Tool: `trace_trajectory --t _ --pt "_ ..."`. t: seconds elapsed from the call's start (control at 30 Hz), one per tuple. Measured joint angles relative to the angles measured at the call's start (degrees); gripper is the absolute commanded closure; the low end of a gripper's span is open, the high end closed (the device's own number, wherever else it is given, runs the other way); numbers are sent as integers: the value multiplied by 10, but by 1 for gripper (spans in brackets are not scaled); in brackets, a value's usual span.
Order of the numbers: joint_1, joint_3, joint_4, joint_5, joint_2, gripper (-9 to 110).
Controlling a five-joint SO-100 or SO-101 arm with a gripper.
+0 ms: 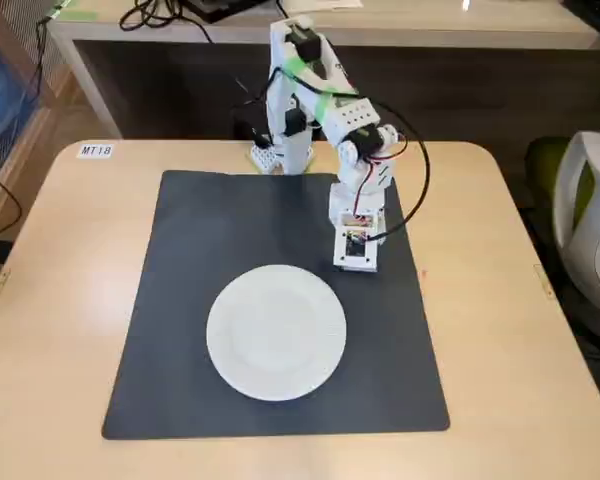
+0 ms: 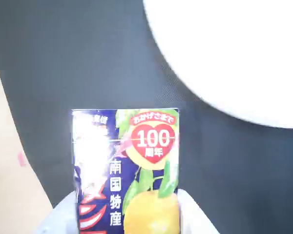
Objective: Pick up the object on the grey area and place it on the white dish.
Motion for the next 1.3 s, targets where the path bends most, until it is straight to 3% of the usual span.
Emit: trace_trajectory --t 0.67,1.07,1.17,1.3 --pt "215 -201 31 124 -150 81" --pt "243 -654 231 175 -467 83" --pt "245 -810 279 201 -560 78" --pt "256 -839 292 235 -569 69"
